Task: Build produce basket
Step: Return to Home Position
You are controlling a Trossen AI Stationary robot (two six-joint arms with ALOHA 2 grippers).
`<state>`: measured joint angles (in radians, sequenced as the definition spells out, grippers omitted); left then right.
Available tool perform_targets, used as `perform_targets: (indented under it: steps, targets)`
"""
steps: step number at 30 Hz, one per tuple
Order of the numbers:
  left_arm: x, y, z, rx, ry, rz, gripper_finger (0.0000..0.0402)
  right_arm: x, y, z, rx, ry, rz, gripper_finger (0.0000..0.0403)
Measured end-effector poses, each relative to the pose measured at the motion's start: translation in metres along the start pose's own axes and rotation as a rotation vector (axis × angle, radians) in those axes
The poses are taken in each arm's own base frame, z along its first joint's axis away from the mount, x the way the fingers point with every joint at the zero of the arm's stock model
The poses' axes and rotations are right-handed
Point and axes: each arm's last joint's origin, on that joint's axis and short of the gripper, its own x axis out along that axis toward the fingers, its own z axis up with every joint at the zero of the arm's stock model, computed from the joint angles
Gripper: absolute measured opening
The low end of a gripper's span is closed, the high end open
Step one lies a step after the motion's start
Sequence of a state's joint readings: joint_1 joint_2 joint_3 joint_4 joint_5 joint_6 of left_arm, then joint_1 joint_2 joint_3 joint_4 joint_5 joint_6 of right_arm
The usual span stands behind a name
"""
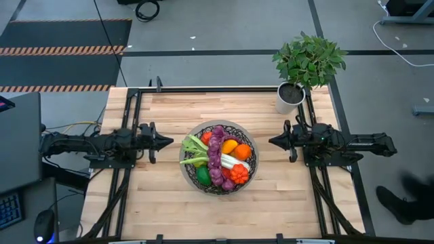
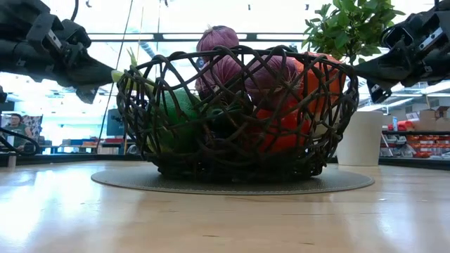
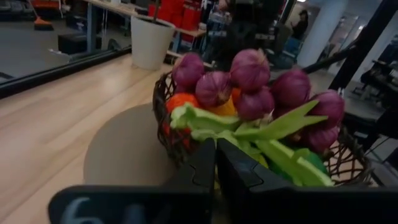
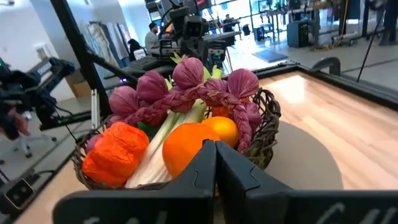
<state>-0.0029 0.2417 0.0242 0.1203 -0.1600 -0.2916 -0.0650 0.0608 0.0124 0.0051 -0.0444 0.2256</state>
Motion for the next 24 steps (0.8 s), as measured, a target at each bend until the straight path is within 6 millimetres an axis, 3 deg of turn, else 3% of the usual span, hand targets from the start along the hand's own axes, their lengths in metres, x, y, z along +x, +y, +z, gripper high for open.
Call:
perform_targets:
  steps: [4,11,24]
  targets:
    - [0.0,0.0,-0.001,0.019,0.014,0.004,0.0021,0.0,0.0,0.0,-0.041,0.0,-0.001,0.0016]
    - [0.0,0.0,0.002,0.201,-0.018,0.0,0.0007,0.0,0.0,0.0,-0.046,0.0,0.0,0.0017]
    - [-0.001,-0.004,0.013,0.36,-0.141,-0.015,0.0033,0.0,0.0,0.001,-0.045,-0.007,0.003,0.0013]
